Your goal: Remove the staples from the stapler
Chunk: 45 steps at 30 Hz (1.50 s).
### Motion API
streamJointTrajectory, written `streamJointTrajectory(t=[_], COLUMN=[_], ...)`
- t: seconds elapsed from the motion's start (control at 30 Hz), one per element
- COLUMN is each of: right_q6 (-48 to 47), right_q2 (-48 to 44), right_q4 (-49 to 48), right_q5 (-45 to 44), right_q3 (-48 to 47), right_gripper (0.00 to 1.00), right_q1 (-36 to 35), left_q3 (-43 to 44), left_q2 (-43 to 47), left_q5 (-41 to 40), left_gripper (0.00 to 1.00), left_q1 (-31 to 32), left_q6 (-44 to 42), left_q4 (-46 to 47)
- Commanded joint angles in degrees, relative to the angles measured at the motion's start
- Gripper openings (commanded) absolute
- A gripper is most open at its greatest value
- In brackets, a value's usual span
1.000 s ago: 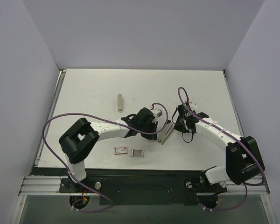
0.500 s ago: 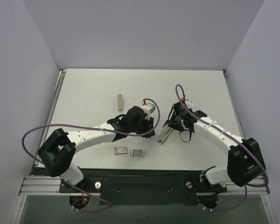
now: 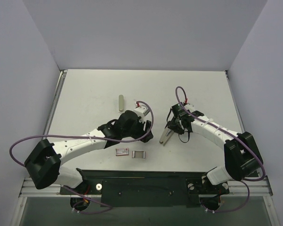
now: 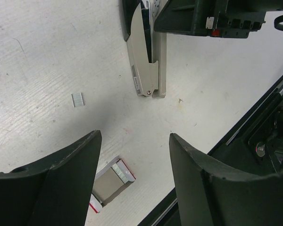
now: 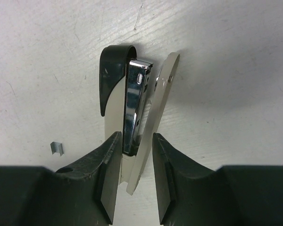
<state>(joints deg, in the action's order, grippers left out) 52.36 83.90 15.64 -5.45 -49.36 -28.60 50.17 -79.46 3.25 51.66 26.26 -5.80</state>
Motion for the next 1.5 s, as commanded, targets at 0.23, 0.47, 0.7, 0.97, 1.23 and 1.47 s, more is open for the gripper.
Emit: streamJointTrajectory(t=[0.23,0.47,0.7,0.97,1.23,1.47], right_q6=[3.19,3.72,3.28,2.05,-2.95,-8.76], right_q2=[1.97,4.43,5.14,5.31,-4.33,-14.98], right_q4=[2.55,2.55,2.55,2.29,0.09,0.0], right_q5=[-3.86,-3.95,-4.04,-3.69,-3.43,3.69], right_q3=[-1.35,-1.96,-2.05,-1.44,2.43,4.98], right_gripper=[0.29,0.27,0.14,0.0,0.0,0.0], right_q1=[-0.32,-0.14,0.03,0.3,0.39,0.91], left_q3=[-1.92,-2.1,-2.1,-1.48,-0.6,0.37], left_q2=[4.14,4.93,4.84,4.93,6.33,8.7], left_q5=[-1.14,-1.84,-2.54,-2.45,-2.45,0.88], left_gripper=[0.8,0.81,0.82,0.82,0.82,0.82], left_q1=[-0.15,-0.15,-0.15,-0.15,-0.24,-0.15], left_q6=[-0.07,0.02,0.11,0.63,1.77,4.14], left_q4=[2.38,1.94,1.67,1.23,0.27,2.81])
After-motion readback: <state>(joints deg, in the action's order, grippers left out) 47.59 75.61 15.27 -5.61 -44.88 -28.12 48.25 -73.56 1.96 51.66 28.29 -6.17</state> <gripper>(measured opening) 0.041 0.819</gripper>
